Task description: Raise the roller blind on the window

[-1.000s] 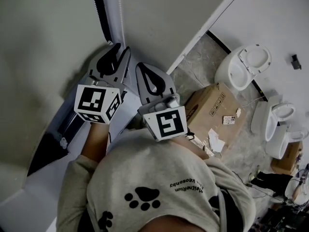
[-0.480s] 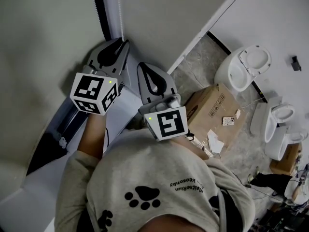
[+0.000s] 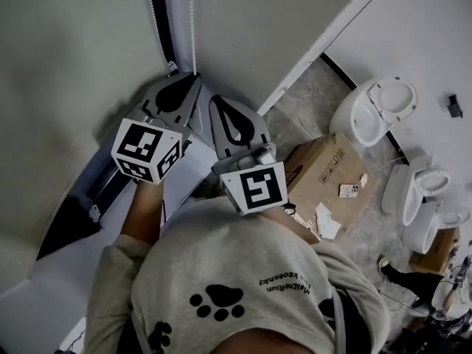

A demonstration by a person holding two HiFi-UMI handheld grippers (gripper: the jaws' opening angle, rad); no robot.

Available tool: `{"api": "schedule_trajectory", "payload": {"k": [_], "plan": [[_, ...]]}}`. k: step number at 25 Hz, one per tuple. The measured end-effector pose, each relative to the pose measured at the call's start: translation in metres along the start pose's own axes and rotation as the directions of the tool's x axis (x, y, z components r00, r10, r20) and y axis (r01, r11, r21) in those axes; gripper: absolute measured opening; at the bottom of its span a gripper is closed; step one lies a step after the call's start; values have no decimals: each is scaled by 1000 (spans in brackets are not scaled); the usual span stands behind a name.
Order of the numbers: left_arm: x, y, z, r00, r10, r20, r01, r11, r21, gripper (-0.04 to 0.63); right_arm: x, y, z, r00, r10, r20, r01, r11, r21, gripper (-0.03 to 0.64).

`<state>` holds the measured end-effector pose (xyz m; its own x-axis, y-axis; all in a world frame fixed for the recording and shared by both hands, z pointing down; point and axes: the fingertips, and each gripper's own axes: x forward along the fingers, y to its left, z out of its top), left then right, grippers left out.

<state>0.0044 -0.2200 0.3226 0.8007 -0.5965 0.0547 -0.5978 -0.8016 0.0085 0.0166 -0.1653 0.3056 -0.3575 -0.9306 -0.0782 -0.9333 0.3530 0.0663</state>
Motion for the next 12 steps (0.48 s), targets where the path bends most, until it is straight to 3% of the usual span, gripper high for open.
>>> {"api": "schedule_trajectory", "payload": {"k": [9,12], "plan": [[-17,-8,0,999,22,26,-21,1000,-17,9,19,9,51,992,113,47,-112,993,-35,15],[-22,-9,2,999,34,35,-34,999,-13,9,28,17,66,986,161,49,-160,986,-41,75]]}}
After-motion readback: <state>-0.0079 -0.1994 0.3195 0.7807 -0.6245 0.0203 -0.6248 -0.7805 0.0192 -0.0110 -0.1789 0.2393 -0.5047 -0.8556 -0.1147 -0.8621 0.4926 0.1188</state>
